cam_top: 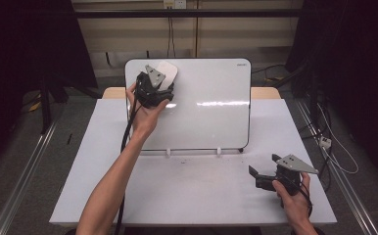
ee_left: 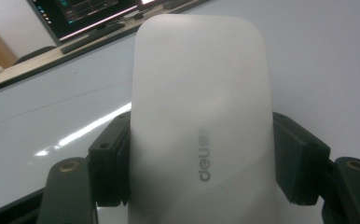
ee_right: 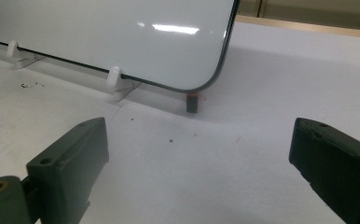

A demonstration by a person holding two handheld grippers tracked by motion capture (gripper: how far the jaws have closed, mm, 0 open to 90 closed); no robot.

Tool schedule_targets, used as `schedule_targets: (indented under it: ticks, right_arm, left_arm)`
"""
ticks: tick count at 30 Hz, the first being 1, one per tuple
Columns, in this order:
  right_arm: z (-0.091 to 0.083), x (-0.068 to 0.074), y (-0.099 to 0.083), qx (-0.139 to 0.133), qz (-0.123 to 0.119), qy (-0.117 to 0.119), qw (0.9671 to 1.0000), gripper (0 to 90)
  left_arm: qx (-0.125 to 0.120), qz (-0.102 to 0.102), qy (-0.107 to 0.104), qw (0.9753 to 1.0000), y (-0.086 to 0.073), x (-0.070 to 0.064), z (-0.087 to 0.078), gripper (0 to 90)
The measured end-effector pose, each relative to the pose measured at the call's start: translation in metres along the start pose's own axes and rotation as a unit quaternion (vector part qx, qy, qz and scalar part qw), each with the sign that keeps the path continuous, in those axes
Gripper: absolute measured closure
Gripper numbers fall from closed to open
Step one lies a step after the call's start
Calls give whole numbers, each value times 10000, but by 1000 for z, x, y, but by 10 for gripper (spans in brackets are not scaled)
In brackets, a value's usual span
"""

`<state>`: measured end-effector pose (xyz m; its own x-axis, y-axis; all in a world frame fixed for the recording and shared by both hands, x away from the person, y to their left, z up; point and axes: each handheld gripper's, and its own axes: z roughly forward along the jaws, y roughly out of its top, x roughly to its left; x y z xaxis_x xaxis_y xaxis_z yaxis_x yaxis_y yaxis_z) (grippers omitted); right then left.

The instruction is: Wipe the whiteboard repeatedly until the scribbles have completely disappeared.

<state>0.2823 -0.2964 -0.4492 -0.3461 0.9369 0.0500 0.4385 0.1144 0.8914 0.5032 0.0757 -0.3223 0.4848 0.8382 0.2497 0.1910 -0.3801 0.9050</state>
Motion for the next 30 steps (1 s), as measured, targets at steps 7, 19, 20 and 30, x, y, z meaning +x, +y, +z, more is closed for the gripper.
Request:
schedule_targets:
  ticks: [7, 19, 20, 30]
  right_arm:
    - [2, 3, 2, -3, -11, 31, 10000, 49]
    - [7, 4, 4, 6, -18, 2, 10000, 49]
    - [7, 4, 4, 7, -26, 3, 10000, 49]
    - [7, 5, 4, -3, -48, 40, 10000, 49]
  left_arm:
    - [15, -251, -231, 9994, -6, 6, -5, 312]
    - [-264, -328, -158, 9990, -13, 18, -31, 312]
    - [-270, -320, -148, 9990, -12, 19, -32, 312]
    - [-185, -285, -211, 9992, -23, 17, -42, 312]
